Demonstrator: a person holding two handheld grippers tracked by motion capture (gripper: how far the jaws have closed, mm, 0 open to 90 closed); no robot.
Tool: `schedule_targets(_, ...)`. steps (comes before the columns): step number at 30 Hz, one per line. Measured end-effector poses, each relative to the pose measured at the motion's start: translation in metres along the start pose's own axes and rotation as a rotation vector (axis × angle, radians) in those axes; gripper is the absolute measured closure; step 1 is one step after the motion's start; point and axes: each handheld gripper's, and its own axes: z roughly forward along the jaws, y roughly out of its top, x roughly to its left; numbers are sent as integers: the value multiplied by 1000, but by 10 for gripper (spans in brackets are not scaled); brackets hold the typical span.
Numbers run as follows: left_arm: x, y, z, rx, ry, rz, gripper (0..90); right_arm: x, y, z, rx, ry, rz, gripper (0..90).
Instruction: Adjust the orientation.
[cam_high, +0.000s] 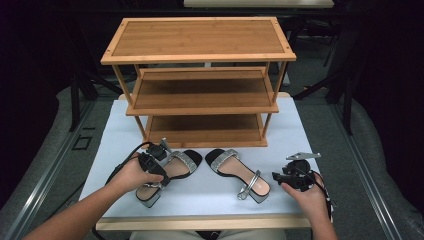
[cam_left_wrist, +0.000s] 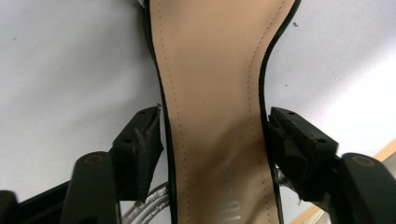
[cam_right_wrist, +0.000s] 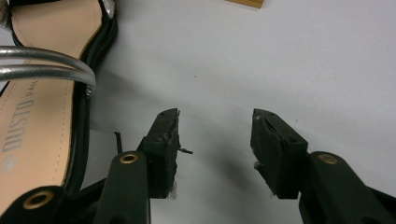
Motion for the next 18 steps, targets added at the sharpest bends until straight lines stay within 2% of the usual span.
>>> schedule_targets(3, -2, 1, 2, 10, 8, 11, 386, 0, 0, 1, 3, 1, 1, 514)
schedule_targets(10, -2, 4, -1, 33, 19, 4, 407, -1, -1, 1, 1, 2, 5, 514)
schedule_targets(14, 0, 5, -4, 50, 31, 28, 418, -1, -1, 1, 1, 3, 5, 514)
schedule_targets(17, 2, 4, -9, 51, 17, 6, 421, -1, -1, 1, 4, 3, 6, 514)
schedule_targets(18, 2, 3, -10, 37, 14, -9, 422, -1, -1, 1, 8, 3, 8, 514)
